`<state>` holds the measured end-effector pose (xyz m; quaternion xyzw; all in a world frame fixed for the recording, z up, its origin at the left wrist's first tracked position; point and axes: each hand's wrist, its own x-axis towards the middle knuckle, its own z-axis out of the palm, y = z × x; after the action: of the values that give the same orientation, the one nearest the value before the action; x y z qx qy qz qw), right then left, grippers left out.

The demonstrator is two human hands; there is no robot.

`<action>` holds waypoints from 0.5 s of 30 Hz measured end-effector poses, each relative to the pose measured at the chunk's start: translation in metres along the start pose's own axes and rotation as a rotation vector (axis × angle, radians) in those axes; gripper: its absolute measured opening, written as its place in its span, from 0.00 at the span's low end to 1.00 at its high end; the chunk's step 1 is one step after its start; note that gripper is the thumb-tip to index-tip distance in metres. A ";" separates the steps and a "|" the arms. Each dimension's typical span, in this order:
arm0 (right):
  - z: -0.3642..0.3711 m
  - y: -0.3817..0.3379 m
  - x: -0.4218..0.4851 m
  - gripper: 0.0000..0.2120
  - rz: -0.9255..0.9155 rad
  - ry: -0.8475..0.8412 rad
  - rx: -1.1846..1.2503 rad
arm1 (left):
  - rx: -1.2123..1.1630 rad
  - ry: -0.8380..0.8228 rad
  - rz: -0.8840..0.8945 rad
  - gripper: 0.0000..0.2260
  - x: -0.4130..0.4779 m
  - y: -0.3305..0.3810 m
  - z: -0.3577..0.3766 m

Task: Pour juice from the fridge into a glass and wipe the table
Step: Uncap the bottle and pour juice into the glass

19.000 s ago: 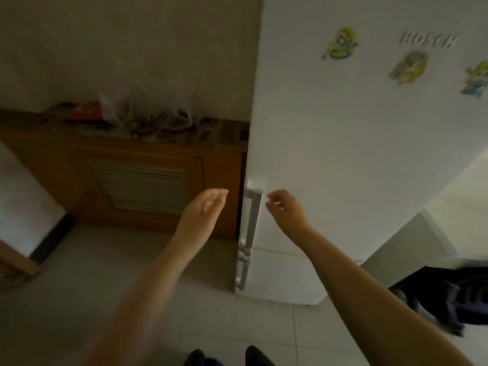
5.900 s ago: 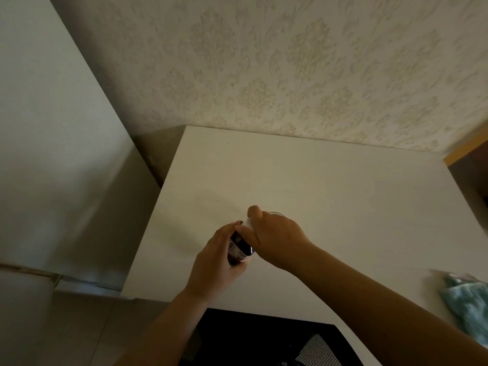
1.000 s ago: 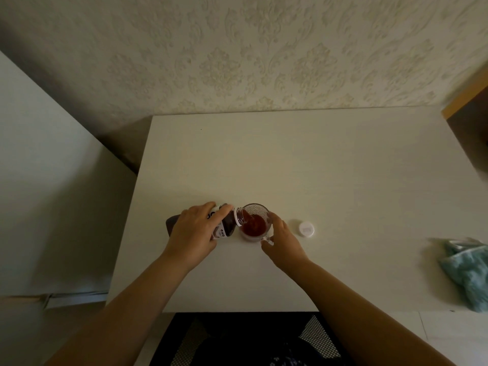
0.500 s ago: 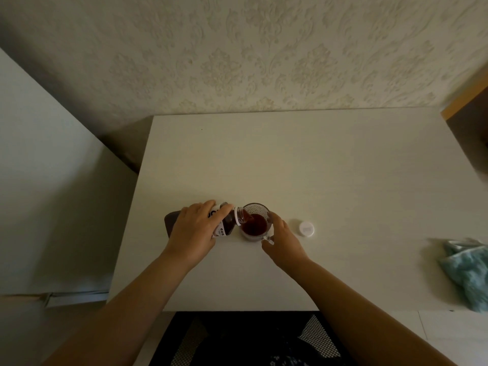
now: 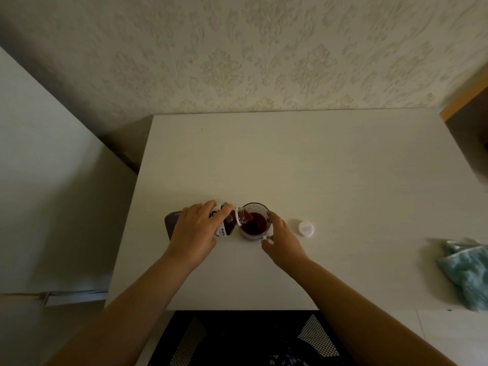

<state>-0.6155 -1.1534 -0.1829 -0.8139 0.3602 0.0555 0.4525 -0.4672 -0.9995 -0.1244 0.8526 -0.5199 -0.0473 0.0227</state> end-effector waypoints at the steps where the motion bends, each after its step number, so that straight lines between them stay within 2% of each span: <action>1: 0.000 0.000 0.000 0.34 -0.002 0.000 0.001 | 0.000 0.007 0.000 0.35 0.000 0.000 0.000; 9: 0.000 0.004 0.001 0.38 -0.021 -0.005 -0.008 | -0.018 0.035 0.001 0.35 0.000 0.000 0.002; 15: -0.003 0.008 -0.003 0.41 -0.056 -0.035 -0.017 | -0.184 0.046 -0.068 0.36 -0.002 -0.002 0.004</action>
<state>-0.6234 -1.1564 -0.1854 -0.8264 0.3287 0.0600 0.4533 -0.4668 -0.9968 -0.1281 0.8648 -0.4836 -0.0760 0.1113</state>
